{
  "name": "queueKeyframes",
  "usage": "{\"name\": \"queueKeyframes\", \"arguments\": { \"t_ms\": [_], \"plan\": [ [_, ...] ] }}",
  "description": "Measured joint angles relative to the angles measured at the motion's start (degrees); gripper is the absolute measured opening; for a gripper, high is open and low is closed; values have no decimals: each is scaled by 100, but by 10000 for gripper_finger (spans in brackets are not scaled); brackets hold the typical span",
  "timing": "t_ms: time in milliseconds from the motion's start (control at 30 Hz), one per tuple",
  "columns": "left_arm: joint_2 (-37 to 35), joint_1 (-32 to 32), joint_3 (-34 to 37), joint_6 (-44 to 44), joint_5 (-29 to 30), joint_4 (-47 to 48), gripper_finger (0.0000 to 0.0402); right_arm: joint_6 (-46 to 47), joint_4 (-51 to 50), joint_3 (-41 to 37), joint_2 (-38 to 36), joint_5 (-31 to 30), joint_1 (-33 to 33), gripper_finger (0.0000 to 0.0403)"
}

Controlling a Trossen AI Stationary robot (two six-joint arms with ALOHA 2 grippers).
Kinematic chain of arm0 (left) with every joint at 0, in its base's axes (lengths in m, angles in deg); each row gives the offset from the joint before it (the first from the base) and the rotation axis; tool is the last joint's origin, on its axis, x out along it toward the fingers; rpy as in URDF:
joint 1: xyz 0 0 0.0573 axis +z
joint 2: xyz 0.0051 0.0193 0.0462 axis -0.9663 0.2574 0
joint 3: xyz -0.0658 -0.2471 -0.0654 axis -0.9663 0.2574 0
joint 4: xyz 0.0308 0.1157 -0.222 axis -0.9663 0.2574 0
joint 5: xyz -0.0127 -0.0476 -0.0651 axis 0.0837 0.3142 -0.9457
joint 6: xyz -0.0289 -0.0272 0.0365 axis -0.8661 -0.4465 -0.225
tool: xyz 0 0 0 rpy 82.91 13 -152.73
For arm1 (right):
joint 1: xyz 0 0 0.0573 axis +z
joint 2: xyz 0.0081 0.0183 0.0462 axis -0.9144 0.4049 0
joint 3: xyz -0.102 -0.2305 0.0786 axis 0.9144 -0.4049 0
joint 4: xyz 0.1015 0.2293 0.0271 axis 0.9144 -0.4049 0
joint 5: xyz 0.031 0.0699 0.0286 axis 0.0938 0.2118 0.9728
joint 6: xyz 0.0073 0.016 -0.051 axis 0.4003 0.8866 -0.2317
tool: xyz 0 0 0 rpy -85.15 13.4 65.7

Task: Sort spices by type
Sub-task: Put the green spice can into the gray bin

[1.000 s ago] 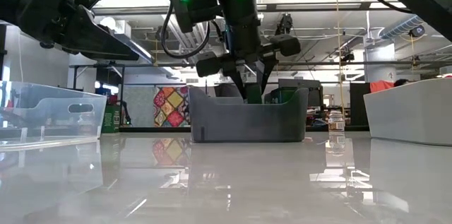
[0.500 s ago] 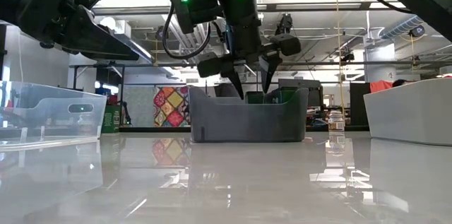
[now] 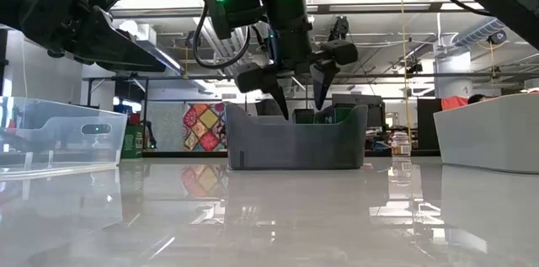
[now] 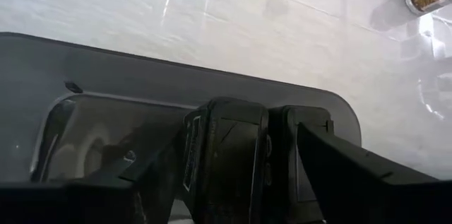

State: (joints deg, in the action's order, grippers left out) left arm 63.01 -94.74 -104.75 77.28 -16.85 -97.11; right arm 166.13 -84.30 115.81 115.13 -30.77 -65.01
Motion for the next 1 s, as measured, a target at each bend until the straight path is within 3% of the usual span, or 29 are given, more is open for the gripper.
{"name": "queueKeyframes", "arguments": {
  "t_ms": [800,1000],
  "plan": [
    [-94,-2,0,-28,-332,39,239,-533,15,-263,-99,53,20,276],
    [-98,-2,0,-63,-332,130,239,-663,12,-396,-411,20,0,277]
  ]
}}
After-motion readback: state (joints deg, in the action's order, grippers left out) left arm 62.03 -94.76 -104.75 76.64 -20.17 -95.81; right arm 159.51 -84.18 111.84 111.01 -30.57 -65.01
